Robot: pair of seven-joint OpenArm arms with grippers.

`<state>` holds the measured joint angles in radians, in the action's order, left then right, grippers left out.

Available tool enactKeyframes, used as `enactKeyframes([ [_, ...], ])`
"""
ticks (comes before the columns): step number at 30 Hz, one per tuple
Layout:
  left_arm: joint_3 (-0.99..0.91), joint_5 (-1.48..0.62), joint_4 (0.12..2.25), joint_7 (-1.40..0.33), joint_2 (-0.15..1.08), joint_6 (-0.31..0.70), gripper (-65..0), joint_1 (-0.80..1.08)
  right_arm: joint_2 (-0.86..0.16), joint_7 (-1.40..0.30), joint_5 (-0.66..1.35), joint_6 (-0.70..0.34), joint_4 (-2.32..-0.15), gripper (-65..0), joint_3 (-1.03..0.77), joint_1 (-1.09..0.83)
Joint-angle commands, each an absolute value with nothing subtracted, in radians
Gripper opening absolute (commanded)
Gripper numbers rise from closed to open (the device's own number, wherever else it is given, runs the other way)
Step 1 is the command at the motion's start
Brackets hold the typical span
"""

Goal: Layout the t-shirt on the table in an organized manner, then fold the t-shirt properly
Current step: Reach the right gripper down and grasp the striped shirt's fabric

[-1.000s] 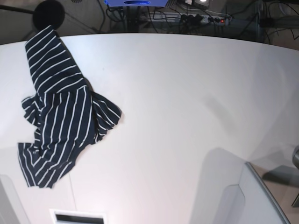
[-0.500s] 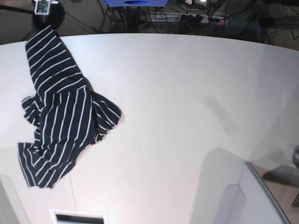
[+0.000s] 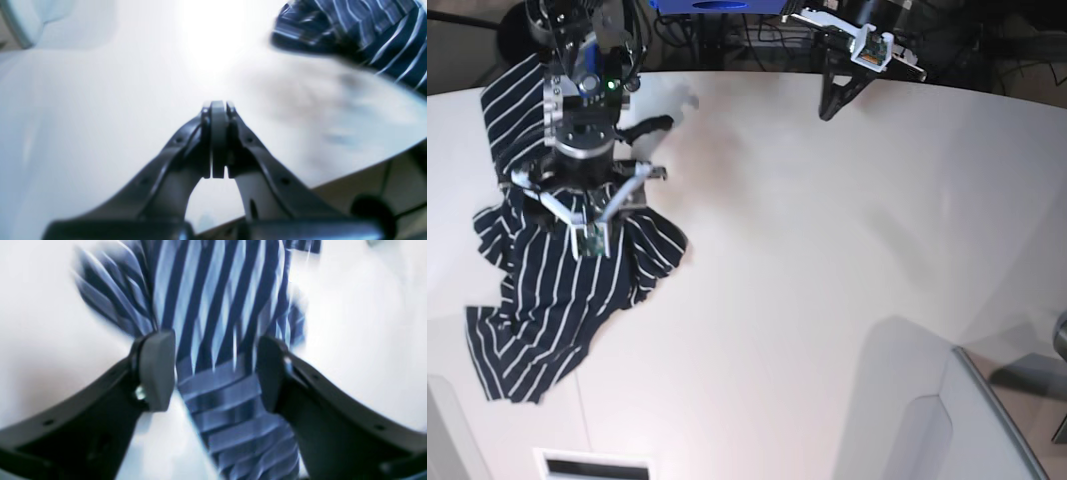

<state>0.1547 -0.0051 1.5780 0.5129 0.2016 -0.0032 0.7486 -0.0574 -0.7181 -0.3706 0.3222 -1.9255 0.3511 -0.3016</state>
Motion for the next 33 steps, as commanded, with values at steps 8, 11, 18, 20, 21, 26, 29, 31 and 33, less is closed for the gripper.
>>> enactKeyframes([
  [8,0.15,-0.008,1.612,0.544,0.093,-0.008,-65.0,0.766,-0.108,-0.734,-0.386,0.329,-1.62,-25.4,0.467,-0.042],
  [11,0.145,-0.008,1.612,0.542,0.102,-0.008,-65.0,0.766,-0.073,-0.733,-0.386,0.331,-1.529,-25.4,0.461,0.022],
  [18,0.019,-0.008,1.604,0.437,0.114,-0.008,-65.0,0.757,-0.004,-0.734,-0.386,0.331,-1.446,-25.7,0.466,0.085],
  [20,-0.01,-0.008,1.604,0.406,0.113,-0.008,-65.0,0.756,0.025,-0.73,-0.386,0.332,-1.359,-25.8,0.464,0.111],
  [21,-0.019,-0.008,1.604,0.404,0.113,-0.008,-65.0,0.756,0.033,-0.72,-0.386,0.334,-1.323,-25.8,0.463,0.125],
  [26,-0.064,-0.008,1.598,0.4,0.116,-0.008,-65.0,0.756,0.038,-0.651,-0.386,0.335,-1.218,-26.0,0.461,0.153],
  [29,-0.073,-0.008,1.598,0.4,0.116,-0.008,-65.0,0.756,0.036,-0.641,-0.386,0.337,-1.162,-26.0,0.461,0.171],
  [31,-0.073,-0.008,1.598,0.398,0.117,-0.008,-65.0,0.756,0.031,-0.641,-0.386,0.338,-1.141,-26.0,0.46,0.185],
  [33,-0.073,-0.008,1.596,0.398,0.117,-0.008,-65.0,0.756,0.03,-0.641,-0.387,0.364,-1.118,-26.0,0.424,0.196],
])
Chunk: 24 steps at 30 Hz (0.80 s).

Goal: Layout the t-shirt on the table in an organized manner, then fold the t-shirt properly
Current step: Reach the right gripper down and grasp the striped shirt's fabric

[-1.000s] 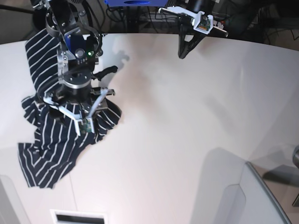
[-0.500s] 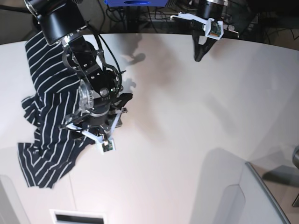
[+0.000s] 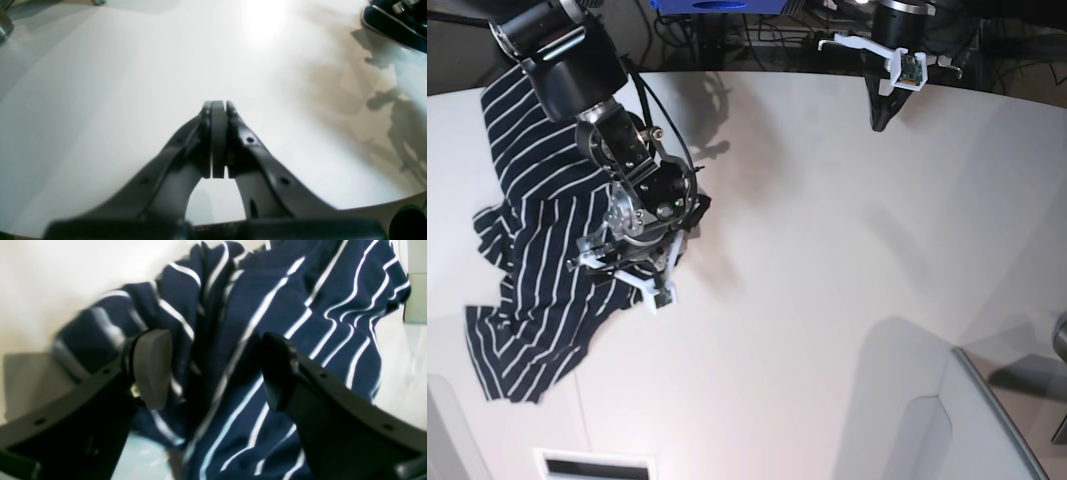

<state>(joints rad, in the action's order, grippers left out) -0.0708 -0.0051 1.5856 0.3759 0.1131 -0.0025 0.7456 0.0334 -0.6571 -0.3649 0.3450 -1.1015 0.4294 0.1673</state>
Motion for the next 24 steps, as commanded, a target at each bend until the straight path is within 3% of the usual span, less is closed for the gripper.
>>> enactKeyframes([
  [1,-0.073,-0.008,1.596,0.398,0.117,-0.008,-65.0,0.756,0.03,-0.636,-0.387,0.371,-1.106,-26.0,0.394,0.199],
  [6,-0.067,-0.008,1.589,0.397,0.117,-0.008,-65.0,0.754,0.03,-0.616,-0.387,0.371,-1.081,-29.3,0.346,0.205],
  [12,-0.061,-0.008,1.512,0.4,0.117,-0.008,-65.0,0.731,0.039,-0.619,-0.389,0.371,-1.099,-54.9,0.346,0.186],
  [17,-0.065,-0.008,1.497,0.401,0.117,-0.008,-65.0,0.731,0.041,-0.619,-0.389,0.371,-1.129,-55.1,0.346,0.176],
  [22,-0.068,-0.008,1.498,0.403,0.117,-0.008,-65.0,0.728,0.041,-0.619,-0.389,0.371,-1.129,-64.8,0.346,0.177],
  [24,-0.064,-0.008,1.5,0.403,0.117,-0.008,-65.0,0.728,0.041,-0.619,-0.389,0.371,-1.129,-63.9,0.346,0.176],
])
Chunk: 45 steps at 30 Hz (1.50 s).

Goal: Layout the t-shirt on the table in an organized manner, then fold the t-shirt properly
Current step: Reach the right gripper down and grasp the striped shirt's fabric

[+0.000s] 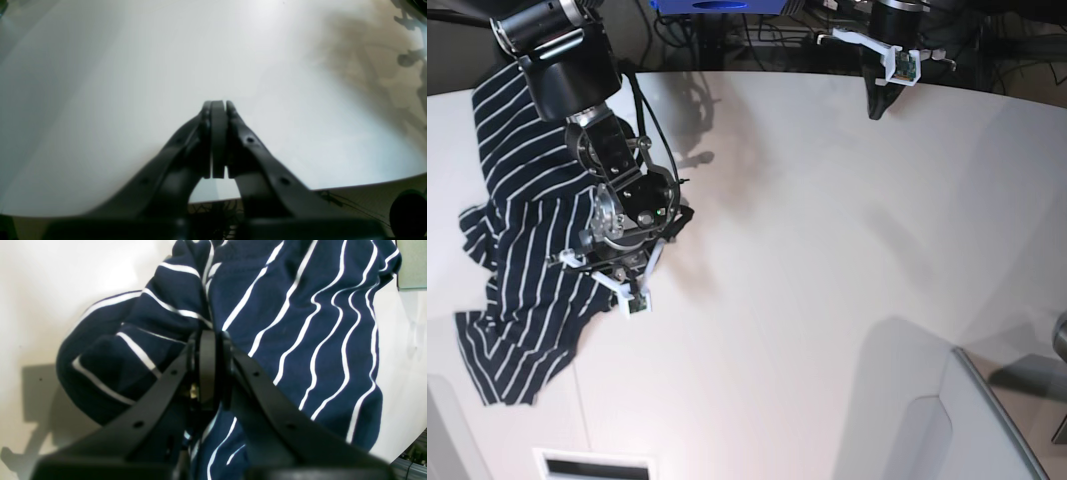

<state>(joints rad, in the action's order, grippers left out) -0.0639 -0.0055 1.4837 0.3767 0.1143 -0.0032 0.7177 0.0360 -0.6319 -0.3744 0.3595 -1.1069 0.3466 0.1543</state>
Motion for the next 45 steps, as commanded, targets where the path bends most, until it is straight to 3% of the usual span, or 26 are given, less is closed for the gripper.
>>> enactKeyframes([
  [1,-0.062,-0.008,1.5,0.403,0.117,-0.008,-65.0,0.728,0.042,-0.619,-0.389,0.371,-1.129,-62.9,0.346,0.176],
  [4,-0.062,-0.008,1.498,0.403,0.117,-0.008,-65.0,0.728,0.062,-0.619,-0.389,0.372,-1.129,-56.6,0.346,0.176],
  [7,-0.07,-0.008,1.498,0.403,0.117,-0.008,-65.0,0.728,0.07,-0.619,-0.389,0.372,-1.129,-43.8,0.346,0.176],
  [9,-0.07,-0.008,1.498,0.403,0.119,-0.008,-65.0,0.728,0.081,-0.616,-0.389,0.372,-1.129,-39.3,0.348,0.177],
  [45,-0.07,-0.008,1.483,0.404,0.131,-0.008,-65.0,0.748,0.045,-0.587,-0.389,0.38,-1.055,-39.9,0.338,0.236],
])
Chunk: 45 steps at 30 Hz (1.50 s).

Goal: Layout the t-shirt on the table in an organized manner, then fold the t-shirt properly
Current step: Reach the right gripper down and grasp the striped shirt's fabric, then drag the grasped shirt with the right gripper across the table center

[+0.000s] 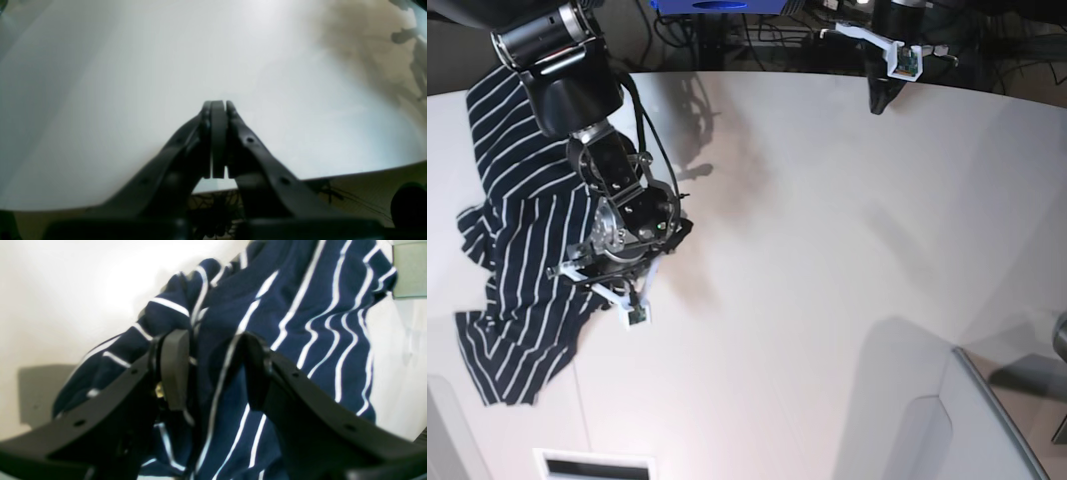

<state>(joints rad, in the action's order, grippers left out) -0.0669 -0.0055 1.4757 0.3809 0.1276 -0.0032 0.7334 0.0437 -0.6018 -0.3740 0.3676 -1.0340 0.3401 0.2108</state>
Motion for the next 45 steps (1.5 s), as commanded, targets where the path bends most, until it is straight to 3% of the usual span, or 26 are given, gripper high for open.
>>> enactKeyframes([
  [1,-0.07,-0.008,1.478,0.404,0.131,-0.008,-65.0,0.745,0.045,-0.587,-0.389,0.38,-1.053,-41.7,0.338,0.236],
  [6,-0.07,-0.008,1.468,0.404,0.131,-0.008,-65.0,0.742,0.045,-0.587,-0.389,0.38,-1.047,-64.1,0.338,0.237],
  [7,-0.07,-0.008,1.468,0.404,0.131,-0.008,-65.0,0.742,0.045,-0.587,-0.389,0.38,-1.047,-65.0,0.338,0.237],
  [19,-0.071,-0.008,1.468,0.404,0.131,-0.008,-65.0,0.739,0.059,-0.588,-0.389,0.374,-1.099,-64.2,0.354,0.222],
  [36,-0.071,-0.015,1.469,0.401,0.15,-0.008,-65.0,0.725,0.12,-0.806,-0.386,0.374,-1.56,-64.2,0.697,0.14],
  [45,-0.097,-0.34,1.486,0.397,0.231,-0.005,-65.0,0.699,0.133,-0.707,-0.354,0.378,-1.535,-64.2,0.937,0.039],
])
